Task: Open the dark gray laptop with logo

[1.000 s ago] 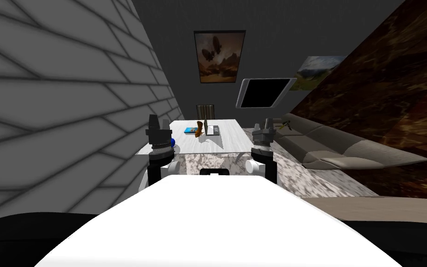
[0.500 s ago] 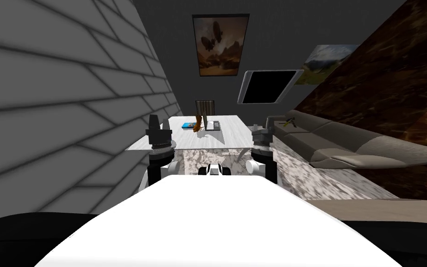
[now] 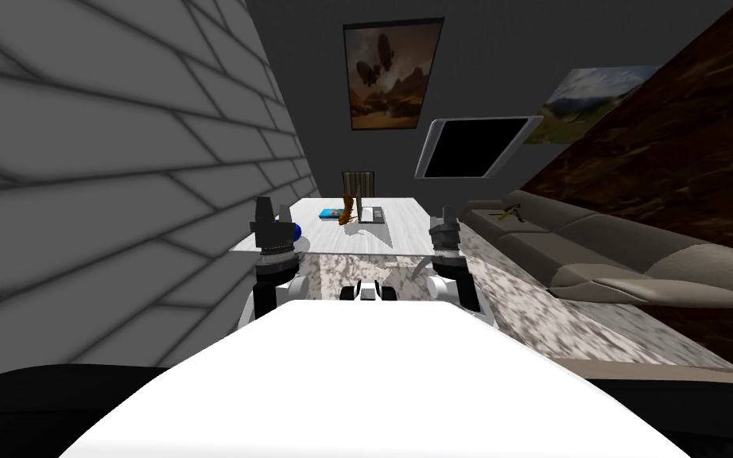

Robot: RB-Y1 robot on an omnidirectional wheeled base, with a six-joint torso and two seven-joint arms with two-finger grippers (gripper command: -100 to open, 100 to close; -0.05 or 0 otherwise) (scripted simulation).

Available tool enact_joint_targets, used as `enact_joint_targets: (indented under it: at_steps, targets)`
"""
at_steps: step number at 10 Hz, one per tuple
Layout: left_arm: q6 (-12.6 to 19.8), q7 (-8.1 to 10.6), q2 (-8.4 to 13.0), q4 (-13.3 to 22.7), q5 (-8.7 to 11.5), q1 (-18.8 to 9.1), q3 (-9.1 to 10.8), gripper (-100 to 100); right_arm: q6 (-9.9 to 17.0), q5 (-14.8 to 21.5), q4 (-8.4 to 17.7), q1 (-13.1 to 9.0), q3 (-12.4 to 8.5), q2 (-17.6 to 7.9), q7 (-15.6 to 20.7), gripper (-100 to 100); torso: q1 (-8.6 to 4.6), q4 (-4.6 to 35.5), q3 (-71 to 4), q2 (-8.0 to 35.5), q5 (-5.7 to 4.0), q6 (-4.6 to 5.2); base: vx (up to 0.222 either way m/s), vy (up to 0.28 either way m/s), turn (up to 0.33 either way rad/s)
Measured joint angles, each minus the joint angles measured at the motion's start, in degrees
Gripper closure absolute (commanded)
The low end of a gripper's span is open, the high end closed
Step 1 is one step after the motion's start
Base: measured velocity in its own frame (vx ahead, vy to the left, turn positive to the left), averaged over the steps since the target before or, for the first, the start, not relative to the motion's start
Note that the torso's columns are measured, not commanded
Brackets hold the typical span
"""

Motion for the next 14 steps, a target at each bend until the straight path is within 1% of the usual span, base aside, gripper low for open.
enact_joint_targets:
  at_steps: [3,4,5,6,7,8,9,10,11,13,14]
  targets:
    - [0.0,0.00,0.0,0.0,0.0,0.0,0.00,0,2.4,2.5,2.7,-0.5,-1.0,-3.9,2.0,-100,0.02,0.0,0.0,0.0,0.01,0.00,0.000,0.108,0.159]
    - [0.0,0.00,0.0,0.0,0.0,0.0,0.00,0,3.8,3.3,3.3,-0.8,-1.6,-5.3,2.6,-100,-0.04,0.0,0.0,0.0,0.00,0.01,0.005,0.111,0.166]
    - [0.0,0.00,0.0,0.0,0.0,0.0,0.00,0,4.6,4.3,4.6,-1.0,-2.1,-6.6,3.3,-100,-0.08,0.0,0.0,0.0,-0.02,0.01,0.025,0.120,0.206]
    - [0.0,0.00,0.0,0.0,0.0,0.0,0.00,0,5.3,5.2,5.7,-0.7,-2.7,-8.0,4.0,-100,-0.06,0.0,0.0,0.0,-0.01,0.01,0.010,0.137,0.175]
    - [0.0,0.00,0.0,0.0,0.0,0.0,0.00,0,6.2,6.5,6.6,-0.7,-2.8,-8.7,5.1,-100,0.00,0.0,0.0,0.0,0.00,0.01,0.002,0.145,0.194]
    - [0.0,0.00,0.0,0.0,0.0,0.0,0.00,0,7.7,7.7,8.0,-1.5,-3.2,-10.0,6.2,-100,0.00,0.0,0.0,0.1,0.01,0.00,0.025,0.132,0.226]
    - [0.0,0.00,0.0,0.0,0.0,0.0,0.00,0,8.8,8.7,9.2,-1.6,-3.9,-11.5,6.9,-100,-0.09,0.0,0.0,0.0,-0.01,0.01,0.021,0.130,0.208]
    - [0.0,0.00,0.0,0.0,0.0,0.0,0.00,0,10.4,9.8,9.5,-1.4,-4.5,-12.9,7.8,-100,-0.09,0.0,0.0,0.0,-0.02,0.01,0.019,0.136,0.194]
    - [0.0,0.00,0.0,0.0,0.0,0.0,0.00,0,11.4,11.0,11.3,-1.7,-5.0,-14.3,8.8,-100,-0.08,0.0,0.0,0.0,-0.02,0.01,0.021,0.150,0.246]
    - [0.0,0.00,0.0,0.0,0.0,0.0,0.00,0,14.4,13.9,13.4,-2.2,-5.6,-16.6,11.2,-100,-0.05,0.0,0.0,0.1,-0.01,0.01,0.012,0.144,0.229]
    - [0.0,0.00,0.0,0.0,0.0,0.0,0.00,0,16.1,15.0,14.6,-2.6,-6.3,-18.6,12.1,-100,-0.06,0.0,0.0,0.1,-0.01,0.02,0.043,0.142,0.230]
